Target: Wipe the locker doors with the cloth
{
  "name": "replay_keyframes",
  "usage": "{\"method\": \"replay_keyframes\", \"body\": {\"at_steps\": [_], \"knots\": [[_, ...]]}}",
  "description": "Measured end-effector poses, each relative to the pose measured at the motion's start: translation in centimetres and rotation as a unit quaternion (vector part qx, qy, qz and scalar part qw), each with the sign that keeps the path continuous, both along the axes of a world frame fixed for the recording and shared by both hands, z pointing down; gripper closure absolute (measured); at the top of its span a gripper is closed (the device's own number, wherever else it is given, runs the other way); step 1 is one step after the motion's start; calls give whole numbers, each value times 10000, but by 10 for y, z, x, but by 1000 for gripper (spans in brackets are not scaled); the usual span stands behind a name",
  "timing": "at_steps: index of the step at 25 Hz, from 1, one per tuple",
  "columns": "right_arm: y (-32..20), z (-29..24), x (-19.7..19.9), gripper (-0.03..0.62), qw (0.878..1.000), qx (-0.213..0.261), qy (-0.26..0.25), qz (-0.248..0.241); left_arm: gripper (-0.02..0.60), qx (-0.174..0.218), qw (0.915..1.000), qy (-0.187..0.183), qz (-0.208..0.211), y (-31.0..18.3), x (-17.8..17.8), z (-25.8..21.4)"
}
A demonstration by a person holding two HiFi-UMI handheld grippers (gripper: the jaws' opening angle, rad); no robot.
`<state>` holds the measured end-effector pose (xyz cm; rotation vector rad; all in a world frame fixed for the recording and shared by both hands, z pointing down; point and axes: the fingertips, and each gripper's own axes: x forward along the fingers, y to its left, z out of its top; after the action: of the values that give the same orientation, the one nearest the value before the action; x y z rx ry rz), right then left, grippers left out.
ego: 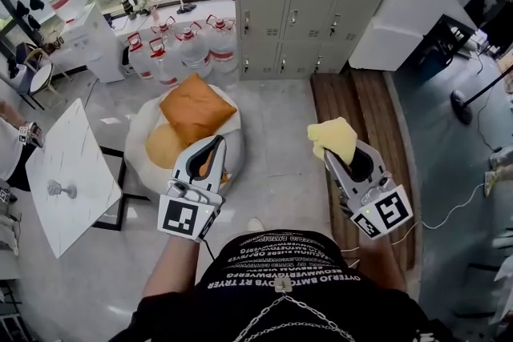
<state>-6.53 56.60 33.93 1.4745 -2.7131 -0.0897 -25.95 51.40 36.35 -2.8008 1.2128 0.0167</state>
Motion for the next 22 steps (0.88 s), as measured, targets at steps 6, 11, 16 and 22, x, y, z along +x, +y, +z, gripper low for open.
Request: {"method": "replay_keyframes", "body": {"at_steps": [6, 11, 16, 22], "knots": [[2, 2, 13, 484, 9996, -45, -78, 251, 574, -65, 10000, -4, 60, -4, 3, 0], [4, 5, 23, 484, 9992, -70, -124, 360, 574, -53, 9998, -119, 181, -9, 15, -1], [-1, 17, 31, 484, 9990, -130, -220, 373, 574, 112, 9999, -12, 123, -13, 24, -6], [-20, 19, 47, 484, 9989, -166, -203, 383, 574, 104, 9998, -103, 113, -30, 36, -4]]}}
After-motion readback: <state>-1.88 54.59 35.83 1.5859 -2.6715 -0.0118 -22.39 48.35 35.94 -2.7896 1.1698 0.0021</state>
